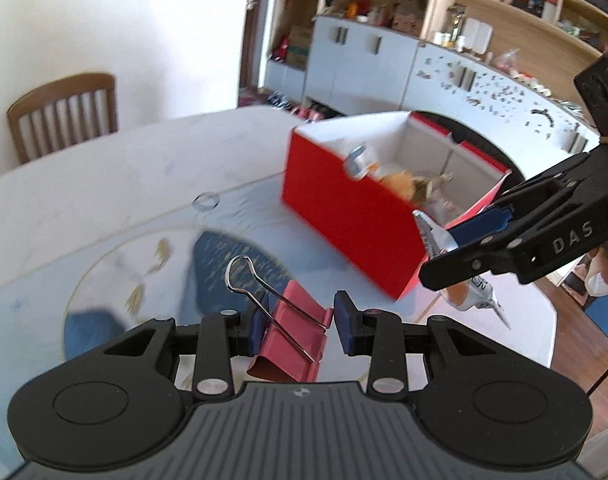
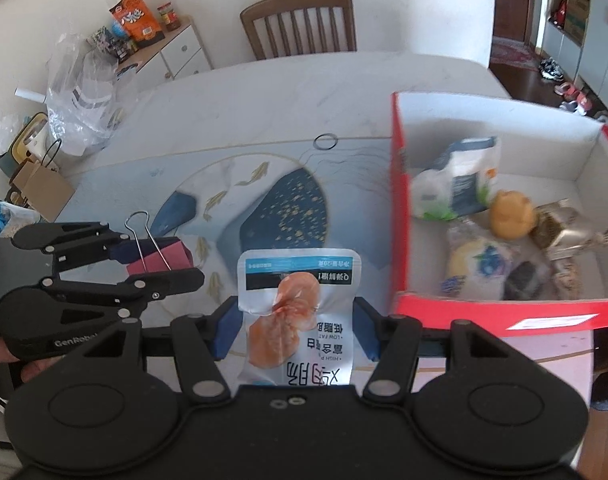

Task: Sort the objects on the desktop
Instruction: 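Lift the binder clip and snack pouch and carry them over the box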

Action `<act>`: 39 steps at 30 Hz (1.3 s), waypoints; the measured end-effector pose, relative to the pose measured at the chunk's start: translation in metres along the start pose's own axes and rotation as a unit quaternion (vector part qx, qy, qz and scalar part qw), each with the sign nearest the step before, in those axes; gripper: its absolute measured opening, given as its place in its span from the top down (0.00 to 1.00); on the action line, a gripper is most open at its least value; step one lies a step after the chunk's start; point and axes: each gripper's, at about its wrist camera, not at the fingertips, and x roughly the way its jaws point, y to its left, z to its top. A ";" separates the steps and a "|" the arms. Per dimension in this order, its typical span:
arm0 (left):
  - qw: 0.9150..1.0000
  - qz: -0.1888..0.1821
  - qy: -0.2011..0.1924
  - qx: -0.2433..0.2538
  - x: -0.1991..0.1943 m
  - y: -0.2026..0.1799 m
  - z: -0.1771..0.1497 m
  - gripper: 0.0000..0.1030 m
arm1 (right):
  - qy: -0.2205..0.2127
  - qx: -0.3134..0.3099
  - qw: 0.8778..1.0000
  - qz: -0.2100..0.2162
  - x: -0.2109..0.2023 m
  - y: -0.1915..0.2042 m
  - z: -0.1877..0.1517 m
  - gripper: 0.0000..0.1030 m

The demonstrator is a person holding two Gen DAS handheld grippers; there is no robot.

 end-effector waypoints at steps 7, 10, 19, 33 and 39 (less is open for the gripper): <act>0.999 -0.018 -0.017 0.028 0.015 -0.031 0.032 0.67 | -0.015 -0.006 1.000 -0.025 -0.024 -0.032 0.004 0.43; 0.999 -0.023 -0.023 0.041 0.022 -0.047 0.044 0.67 | -0.024 -0.006 0.999 -0.034 -0.033 -0.050 0.006 0.43; 0.997 -0.027 -0.029 0.070 0.052 -0.091 0.079 0.67 | -0.046 -0.005 0.997 -0.057 -0.052 -0.111 0.017 0.43; 0.995 -0.024 0.007 0.100 0.121 -0.143 0.113 0.67 | -0.067 -0.007 0.994 -0.086 -0.043 -0.185 0.047 0.43; 0.995 -0.020 0.036 0.092 0.153 -0.147 0.121 0.67 | -0.062 -0.003 0.994 -0.091 -0.021 -0.203 0.053 0.43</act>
